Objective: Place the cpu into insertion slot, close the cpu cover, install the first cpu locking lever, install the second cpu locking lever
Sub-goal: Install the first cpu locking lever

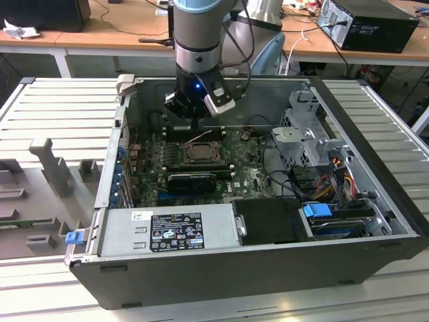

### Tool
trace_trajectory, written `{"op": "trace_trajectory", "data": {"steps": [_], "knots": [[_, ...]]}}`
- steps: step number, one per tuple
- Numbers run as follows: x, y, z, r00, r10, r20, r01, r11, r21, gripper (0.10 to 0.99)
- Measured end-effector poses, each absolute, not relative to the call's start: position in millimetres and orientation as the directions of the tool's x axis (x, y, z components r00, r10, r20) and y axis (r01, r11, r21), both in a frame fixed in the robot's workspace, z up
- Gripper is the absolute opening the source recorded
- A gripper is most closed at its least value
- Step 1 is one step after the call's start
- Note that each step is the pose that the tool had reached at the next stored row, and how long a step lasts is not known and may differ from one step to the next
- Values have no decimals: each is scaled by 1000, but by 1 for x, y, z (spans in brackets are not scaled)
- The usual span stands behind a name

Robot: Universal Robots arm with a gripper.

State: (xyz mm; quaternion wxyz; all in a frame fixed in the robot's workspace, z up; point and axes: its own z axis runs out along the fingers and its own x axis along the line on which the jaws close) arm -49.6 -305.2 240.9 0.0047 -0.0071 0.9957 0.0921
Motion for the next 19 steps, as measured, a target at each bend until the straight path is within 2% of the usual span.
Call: {"op": "trace_trajectory", "data": {"steps": [19], "knots": [[-35,-305,228,-999,-32,-15,-34,983,181,106]]}}
